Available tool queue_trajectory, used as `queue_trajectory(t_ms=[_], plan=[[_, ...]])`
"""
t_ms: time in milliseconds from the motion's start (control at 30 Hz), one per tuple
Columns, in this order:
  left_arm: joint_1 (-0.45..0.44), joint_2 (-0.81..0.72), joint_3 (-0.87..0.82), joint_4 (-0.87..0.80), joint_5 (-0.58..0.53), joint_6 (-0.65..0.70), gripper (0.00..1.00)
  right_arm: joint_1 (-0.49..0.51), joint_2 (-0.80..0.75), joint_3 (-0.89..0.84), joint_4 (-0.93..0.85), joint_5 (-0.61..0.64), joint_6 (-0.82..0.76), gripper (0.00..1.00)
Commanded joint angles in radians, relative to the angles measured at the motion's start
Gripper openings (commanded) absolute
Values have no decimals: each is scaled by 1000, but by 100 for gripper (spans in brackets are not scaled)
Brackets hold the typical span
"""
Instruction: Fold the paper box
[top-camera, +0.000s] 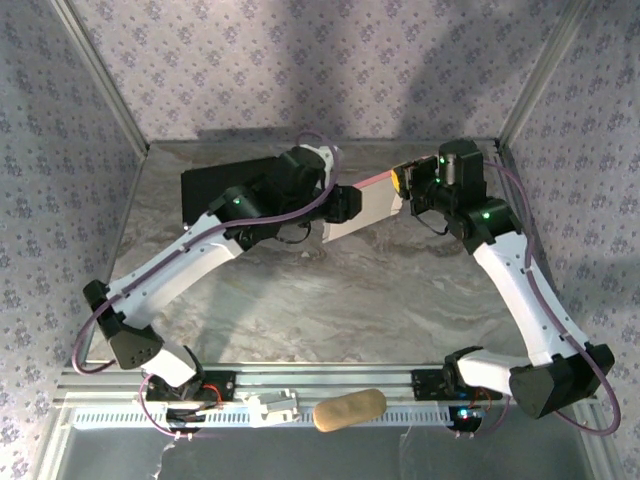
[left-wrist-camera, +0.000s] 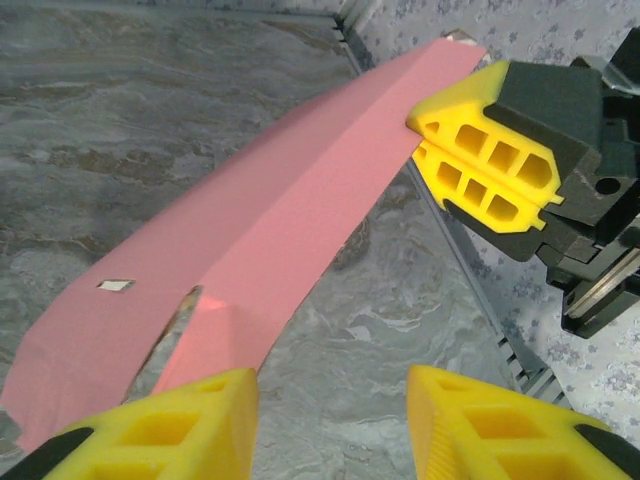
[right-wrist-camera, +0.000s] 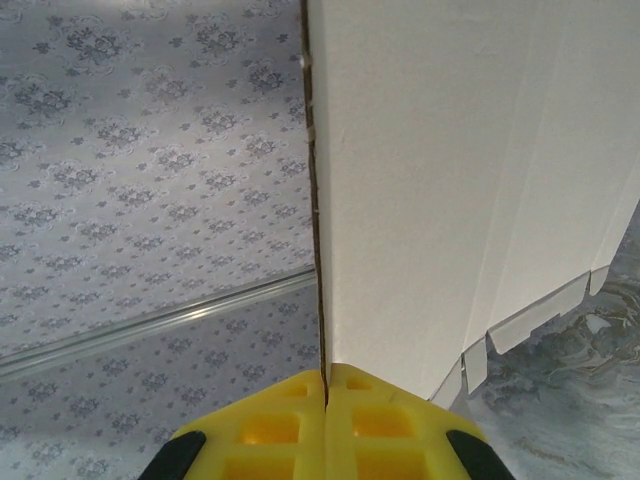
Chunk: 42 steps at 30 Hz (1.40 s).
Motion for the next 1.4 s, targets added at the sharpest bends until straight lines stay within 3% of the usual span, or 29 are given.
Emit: queue_trajectory(t_ms=[0,167,333,1067,1367], plan=[[-4,-67,5,37,-39,6,44,-7,-23,-13,24,-7,10,0],[31,-69,0,7,-38,8,44,-1,-23,-14,24,-2,11,0],[48,-21,30,-12,30,5,44,3,-20,-8,22,4,11,0],[-4,46,50,-9,26,-1,44,9,-11,-14,36,4,13,0],[-5,29,-12,165,-11,-104,40,52,-40,-64,73,42,29,0]])
